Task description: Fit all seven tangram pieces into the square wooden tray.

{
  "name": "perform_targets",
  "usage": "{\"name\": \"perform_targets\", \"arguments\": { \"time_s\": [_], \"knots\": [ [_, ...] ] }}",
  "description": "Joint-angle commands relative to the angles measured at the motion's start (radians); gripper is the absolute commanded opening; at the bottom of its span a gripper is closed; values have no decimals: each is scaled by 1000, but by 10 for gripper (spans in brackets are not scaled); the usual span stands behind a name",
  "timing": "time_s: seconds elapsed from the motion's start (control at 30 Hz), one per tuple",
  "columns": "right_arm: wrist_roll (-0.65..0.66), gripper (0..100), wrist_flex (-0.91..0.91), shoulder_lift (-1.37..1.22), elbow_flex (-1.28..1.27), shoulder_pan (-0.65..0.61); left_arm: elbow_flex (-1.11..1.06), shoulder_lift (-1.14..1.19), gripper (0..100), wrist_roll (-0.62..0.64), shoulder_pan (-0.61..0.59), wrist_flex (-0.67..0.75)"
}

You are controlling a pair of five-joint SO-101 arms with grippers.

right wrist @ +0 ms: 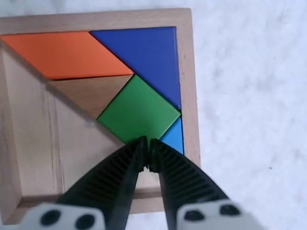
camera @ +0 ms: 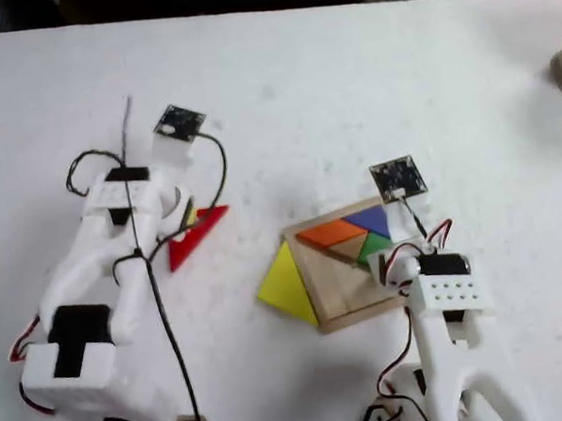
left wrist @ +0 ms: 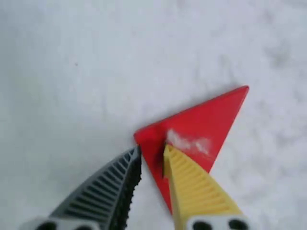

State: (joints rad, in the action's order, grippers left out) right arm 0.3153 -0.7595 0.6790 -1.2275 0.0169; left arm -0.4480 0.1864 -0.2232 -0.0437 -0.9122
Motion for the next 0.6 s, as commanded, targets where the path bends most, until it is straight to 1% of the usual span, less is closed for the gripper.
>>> {"name": "perform_targets", "arguments": {
  "time_s": [0.0, 0.07, 0.1, 0.2, 0.23, 0.43, 0.57],
  "knots": [
    [9, 18, 15, 25, 11, 4, -5, 15, 129, 17, 7, -15],
    [9, 18, 15, 25, 11, 4, -3, 13, 146, 6, 7, -14],
    [9, 18, 15, 25, 11, 4, 5, 10, 174, -8, 8, -14],
    [9, 18, 15, 25, 11, 4, 9, -18, 291, -138, 5, -15],
    [9, 18, 15, 25, 11, 4, 9, -28, 312, -167, -2, -14],
    [9, 18, 15, 24, 11, 4, 28, -33, 313, -238, -10, 0],
    [9, 18, 15, 24, 11, 4, 71, 8, 313, -239, -28, 35]
  ]
}}
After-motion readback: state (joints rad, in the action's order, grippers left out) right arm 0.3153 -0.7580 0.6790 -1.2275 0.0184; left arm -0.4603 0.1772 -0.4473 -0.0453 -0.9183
